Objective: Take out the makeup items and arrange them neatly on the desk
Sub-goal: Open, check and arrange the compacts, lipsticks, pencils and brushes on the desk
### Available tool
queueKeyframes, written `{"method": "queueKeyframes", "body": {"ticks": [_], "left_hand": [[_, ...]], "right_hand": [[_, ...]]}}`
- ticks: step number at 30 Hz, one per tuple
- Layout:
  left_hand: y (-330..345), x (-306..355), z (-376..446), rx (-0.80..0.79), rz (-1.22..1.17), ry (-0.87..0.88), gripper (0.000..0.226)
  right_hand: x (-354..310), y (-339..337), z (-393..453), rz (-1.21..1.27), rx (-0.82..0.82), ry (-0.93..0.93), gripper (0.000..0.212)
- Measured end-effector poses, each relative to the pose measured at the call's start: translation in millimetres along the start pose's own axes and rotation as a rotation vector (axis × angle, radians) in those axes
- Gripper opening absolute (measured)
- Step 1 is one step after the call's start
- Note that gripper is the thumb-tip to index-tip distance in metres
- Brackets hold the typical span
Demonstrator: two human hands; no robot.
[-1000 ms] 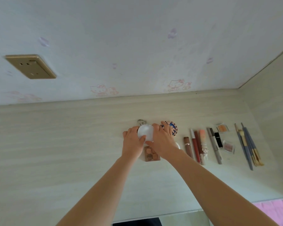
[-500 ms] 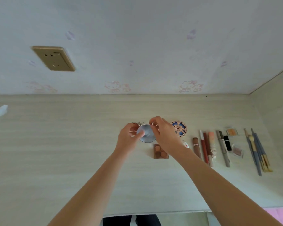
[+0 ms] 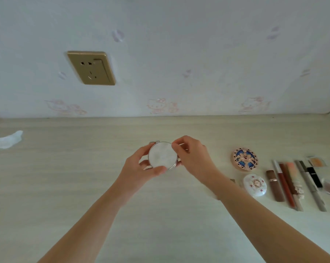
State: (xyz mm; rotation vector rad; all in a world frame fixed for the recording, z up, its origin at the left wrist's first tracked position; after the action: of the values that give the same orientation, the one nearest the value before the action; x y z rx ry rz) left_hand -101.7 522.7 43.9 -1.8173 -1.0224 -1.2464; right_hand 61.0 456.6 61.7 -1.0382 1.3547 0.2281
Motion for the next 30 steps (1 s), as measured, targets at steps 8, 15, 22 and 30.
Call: {"method": "queueKeyframes", "body": {"ticks": [8, 15, 22, 30], "left_hand": [[-16.7, -42.2, 23.5, 0.044, 0.001, 0.169, 0.08], [-32.0, -65.8, 24.3, 0.013, -0.062, 0.231, 0.082], [-59.8, -73.5, -0.7, -0.017, -0.128, 0.309, 0.077], [-82.1, -92.4, -51.0, 0.014, -0.071, 0.434, 0.069]], "right_hand": [[15.8, 45.4, -0.7, -0.033, 0.042, -0.102, 0.012], [33.6, 63.2, -13.8, -0.113, 0.043, -0.374, 0.031], [37.9, 72.6, -54.6, -0.208, -0.038, -0.698, 0.035], [38.2, 75.5, -120.8, -0.336, -0.051, -0.755, 0.056]]}}
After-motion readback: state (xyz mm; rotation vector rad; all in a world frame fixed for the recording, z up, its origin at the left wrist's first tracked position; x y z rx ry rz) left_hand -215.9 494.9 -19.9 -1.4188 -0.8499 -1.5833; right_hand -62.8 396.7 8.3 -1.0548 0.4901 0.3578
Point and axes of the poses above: each hand's wrist, its own z-axis towards the middle knuckle, its own y-axis out of the palm, x = y × z, the point moved 1 cm from there along z, towards the middle knuckle, and after that the axes turned 14 degrees about x, right-handed, at the moved point
